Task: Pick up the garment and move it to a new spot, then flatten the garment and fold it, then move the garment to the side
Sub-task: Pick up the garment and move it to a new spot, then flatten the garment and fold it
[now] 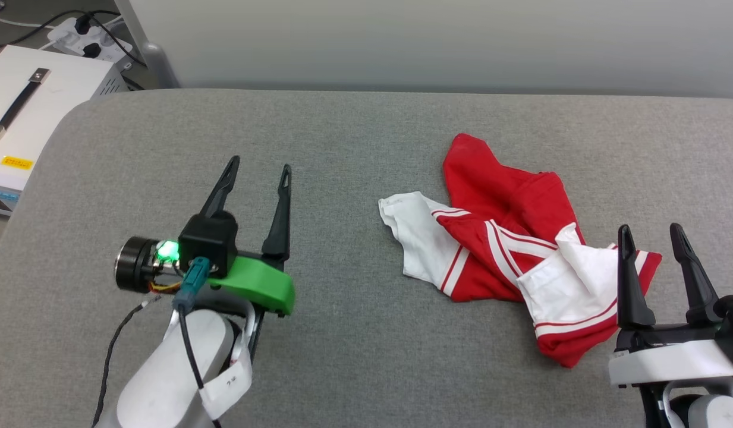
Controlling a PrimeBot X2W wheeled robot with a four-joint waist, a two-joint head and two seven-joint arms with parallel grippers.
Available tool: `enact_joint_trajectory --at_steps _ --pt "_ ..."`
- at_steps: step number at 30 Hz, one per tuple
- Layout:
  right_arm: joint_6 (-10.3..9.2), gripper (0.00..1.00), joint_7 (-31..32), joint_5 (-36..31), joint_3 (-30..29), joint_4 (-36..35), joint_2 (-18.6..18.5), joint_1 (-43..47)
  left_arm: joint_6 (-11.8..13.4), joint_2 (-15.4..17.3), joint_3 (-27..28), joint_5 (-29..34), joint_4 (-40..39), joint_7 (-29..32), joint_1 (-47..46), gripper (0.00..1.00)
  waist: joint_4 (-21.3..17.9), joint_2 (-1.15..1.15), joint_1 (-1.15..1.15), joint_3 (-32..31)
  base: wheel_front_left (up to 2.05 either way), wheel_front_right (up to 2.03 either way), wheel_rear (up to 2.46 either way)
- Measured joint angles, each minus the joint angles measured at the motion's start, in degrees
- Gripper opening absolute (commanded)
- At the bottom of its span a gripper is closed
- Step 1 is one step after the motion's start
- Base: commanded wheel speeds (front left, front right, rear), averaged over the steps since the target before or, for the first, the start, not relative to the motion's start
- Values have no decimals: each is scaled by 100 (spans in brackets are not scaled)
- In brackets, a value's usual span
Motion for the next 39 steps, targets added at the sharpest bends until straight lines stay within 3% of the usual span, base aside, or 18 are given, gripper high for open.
enact_joint_trajectory --at_steps 7,16,30,39 --pt "0 100 0 -1 31 29 0 168 -73 -146 879 353 -365 -1 1000 100 80 0 0 -198 0 0 0" --pt "0 100 0 0 60 97 0 317 -525 -594 1616 814 -472 -1 1882 100 91 0 0 -359 0 0 0" --pt "0 100 0 2 93 243 0 586 -1202 -1177 2225 1419 -391 -1 2391 100 127 0 0 -552 0 0 0" --pt "0 100 0 5 113 305 0 633 -1439 -1368 2502 1619 -303 -1 2462 100 128 0 0 -558 0 0 0"
